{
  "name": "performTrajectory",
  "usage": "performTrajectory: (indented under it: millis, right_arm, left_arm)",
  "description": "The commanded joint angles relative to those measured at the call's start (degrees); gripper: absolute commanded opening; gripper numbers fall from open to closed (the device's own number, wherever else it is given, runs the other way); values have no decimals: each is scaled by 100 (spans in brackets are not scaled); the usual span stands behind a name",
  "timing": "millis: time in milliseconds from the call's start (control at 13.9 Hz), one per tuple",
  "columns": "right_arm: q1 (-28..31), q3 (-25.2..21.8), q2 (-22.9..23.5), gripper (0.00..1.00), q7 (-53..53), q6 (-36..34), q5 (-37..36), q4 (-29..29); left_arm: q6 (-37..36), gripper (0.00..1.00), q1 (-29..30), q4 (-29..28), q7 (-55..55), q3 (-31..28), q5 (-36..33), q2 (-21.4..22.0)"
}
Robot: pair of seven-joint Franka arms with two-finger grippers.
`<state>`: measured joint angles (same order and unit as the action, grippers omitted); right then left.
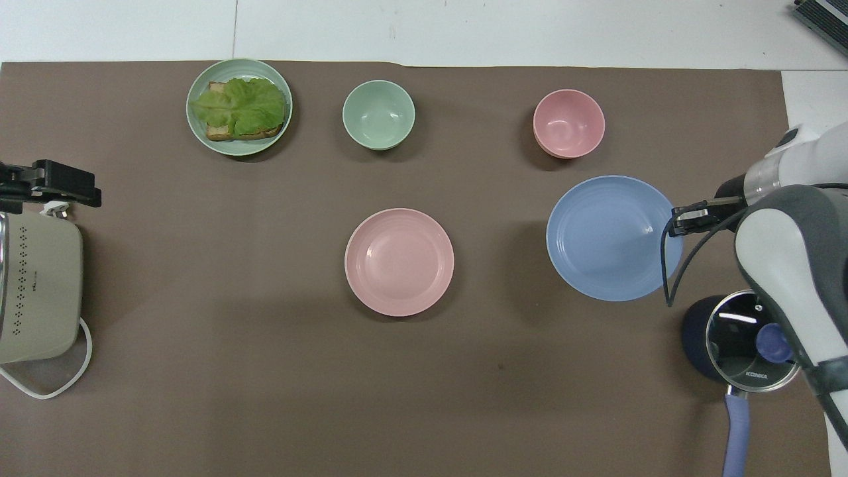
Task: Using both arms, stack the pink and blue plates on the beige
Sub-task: 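Carry the blue plate with the right gripper onto the pink plate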
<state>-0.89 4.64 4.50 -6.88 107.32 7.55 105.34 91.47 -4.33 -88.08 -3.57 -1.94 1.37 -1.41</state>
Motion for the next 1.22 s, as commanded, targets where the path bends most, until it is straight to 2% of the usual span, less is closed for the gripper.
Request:
performTrajectory:
  millis: [0,574,1148]
  right_arm:
    - [-419,37,77,0,483,253,71,-5]
    - [-1826,46,770,0,2392,1536,141,-13]
    - [-2082,46,1193,0,2489,1976,124,74]
  left_arm:
    - [-59,100,3,-16,32,0,-76,53]
    - [-59,100,3,-16,32,0,-67,53]
    - [-59,100,3,-25,32,0,-67,53]
